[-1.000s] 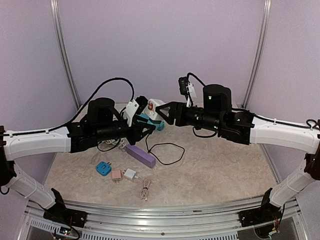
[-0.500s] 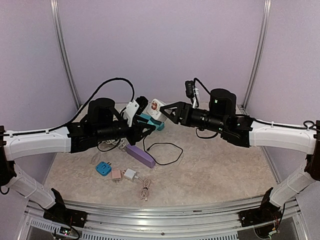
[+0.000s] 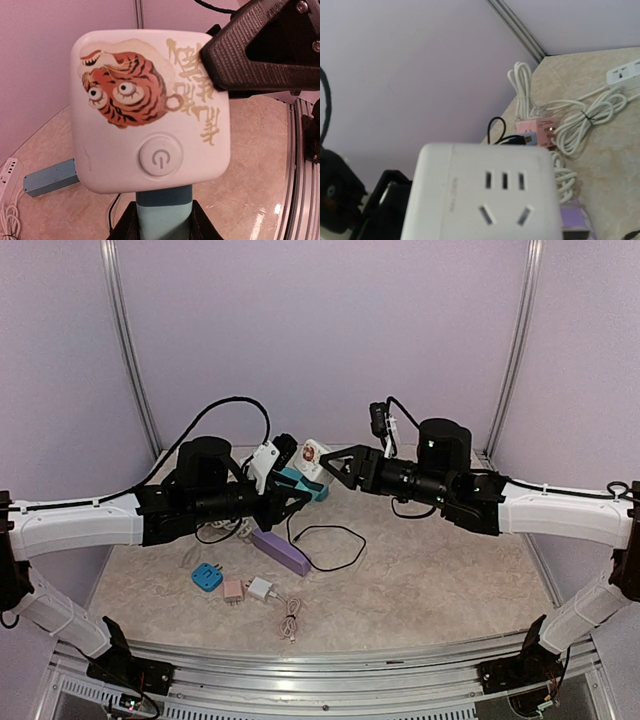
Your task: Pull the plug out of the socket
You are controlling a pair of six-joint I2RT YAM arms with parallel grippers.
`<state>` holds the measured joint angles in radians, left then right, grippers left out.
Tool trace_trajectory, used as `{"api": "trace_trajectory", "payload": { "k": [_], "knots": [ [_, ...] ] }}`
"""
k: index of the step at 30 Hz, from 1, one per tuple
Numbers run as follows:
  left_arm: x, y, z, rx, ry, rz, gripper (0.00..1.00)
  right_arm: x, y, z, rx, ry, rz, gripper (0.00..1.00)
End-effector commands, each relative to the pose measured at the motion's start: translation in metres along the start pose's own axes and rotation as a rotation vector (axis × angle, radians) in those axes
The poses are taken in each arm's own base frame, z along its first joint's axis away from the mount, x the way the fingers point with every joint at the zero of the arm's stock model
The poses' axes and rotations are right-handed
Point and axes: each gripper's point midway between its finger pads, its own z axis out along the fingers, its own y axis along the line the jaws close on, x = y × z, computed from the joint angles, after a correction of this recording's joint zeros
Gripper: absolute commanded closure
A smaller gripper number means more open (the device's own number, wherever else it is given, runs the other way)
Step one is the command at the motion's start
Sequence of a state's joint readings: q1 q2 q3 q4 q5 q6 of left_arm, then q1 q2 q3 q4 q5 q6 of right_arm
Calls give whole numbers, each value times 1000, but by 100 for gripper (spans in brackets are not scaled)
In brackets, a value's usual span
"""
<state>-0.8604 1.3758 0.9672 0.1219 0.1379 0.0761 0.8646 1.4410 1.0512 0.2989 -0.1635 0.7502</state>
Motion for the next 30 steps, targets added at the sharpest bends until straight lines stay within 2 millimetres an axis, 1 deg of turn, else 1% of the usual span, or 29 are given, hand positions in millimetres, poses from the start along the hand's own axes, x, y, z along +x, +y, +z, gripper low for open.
{"api": "trace_trajectory", "payload": {
  "k": [1, 5, 7, 10, 11, 17, 19, 25, 28, 30],
  "knots": [
    [-10, -1, -8, 15, -23, -33, 100, -22, -43, -14, 273, -71, -154, 100],
    [-11, -2, -7, 20, -23, -33, 100, -18, -61, -18, 411, -53, -206, 100],
    [-10, -2, -6, 18, -21, -33, 100, -17, -68, -20, 453, -46, -217, 100],
    [-11, -1, -6, 18, -22, -32, 100, -21, -70, -22, 477, -57, -222, 100],
    [-12, -2, -6, 19, -22, -32, 100, -18, -74, -24, 492, -46, -222, 100],
    [-12, -2, -5, 20, -18, -29, 100, -21, -75, -27, 514, -44, -227, 100],
    [-11, -2, -5, 17, -16, -28, 100, -23, -71, -27, 496, -51, -224, 100],
    [-4, -1, -2, 18, -5, -35, 100, -33, -36, -25, 272, -104, -159, 100],
    [-3, -1, -1, 19, -2, -37, 100, -40, -27, -25, 185, -114, -122, 100],
    [-2, 0, -1, 17, -1, -39, 100, -40, -21, -25, 129, -107, -102, 100]
  ]
}}
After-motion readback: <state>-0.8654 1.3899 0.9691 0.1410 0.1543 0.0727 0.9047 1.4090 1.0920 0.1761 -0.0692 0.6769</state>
